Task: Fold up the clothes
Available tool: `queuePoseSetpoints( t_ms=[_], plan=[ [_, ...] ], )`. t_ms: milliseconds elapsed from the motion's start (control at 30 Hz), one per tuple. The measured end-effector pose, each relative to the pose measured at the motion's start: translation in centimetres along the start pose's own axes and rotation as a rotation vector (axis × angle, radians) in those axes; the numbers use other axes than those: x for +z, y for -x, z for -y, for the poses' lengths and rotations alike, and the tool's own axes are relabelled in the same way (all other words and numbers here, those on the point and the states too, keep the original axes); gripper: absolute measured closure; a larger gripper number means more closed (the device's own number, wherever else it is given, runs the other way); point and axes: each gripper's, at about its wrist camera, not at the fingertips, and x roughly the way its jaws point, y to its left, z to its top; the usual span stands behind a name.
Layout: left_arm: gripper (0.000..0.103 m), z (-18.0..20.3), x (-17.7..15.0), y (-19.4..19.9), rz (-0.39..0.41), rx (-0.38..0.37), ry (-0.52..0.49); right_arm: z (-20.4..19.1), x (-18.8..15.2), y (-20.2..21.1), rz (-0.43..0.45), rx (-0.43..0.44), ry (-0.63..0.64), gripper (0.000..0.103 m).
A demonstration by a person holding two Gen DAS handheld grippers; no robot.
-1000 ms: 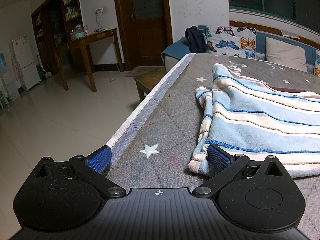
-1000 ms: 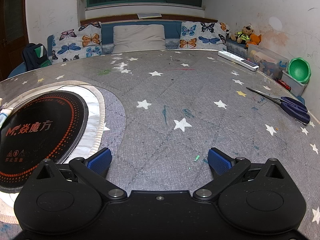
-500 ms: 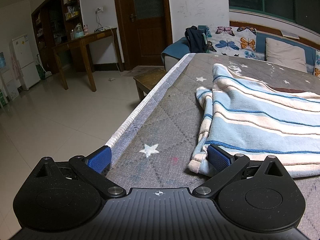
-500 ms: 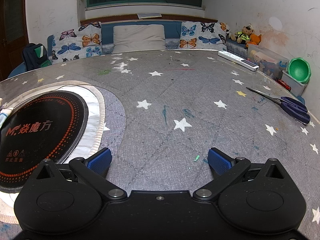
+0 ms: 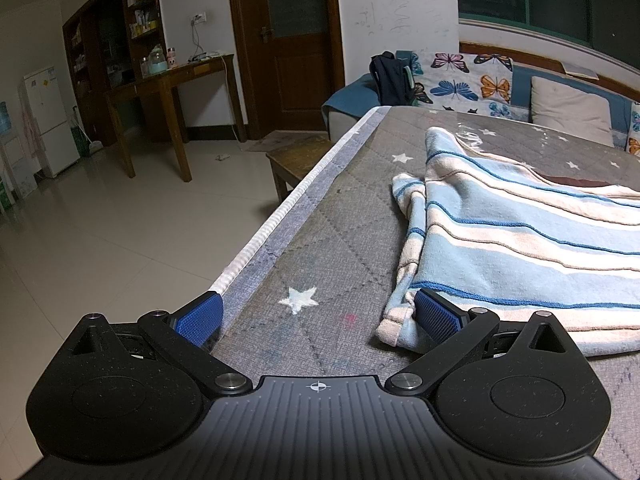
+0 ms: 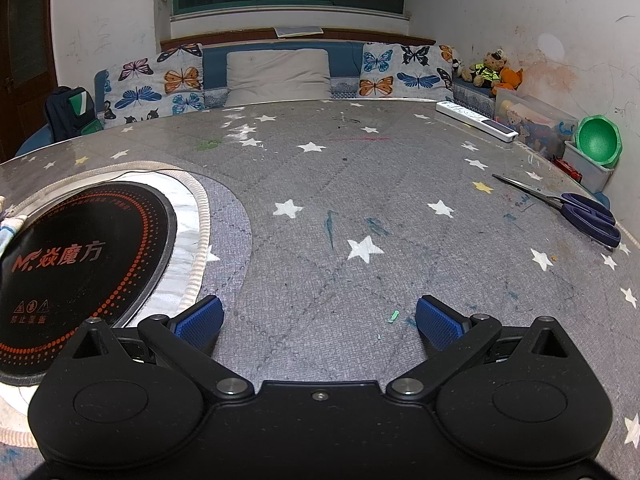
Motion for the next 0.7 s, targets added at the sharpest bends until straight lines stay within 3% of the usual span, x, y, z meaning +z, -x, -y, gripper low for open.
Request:
queuePoseSetpoints(
  t_ms=[700],
  plan=[
    [0.000,0.07,-0.02,-0.24,-0.003,-0.005,0.006,0.02,0.02,-0.04,0.000,0.000,0.000,0.000]
  ],
)
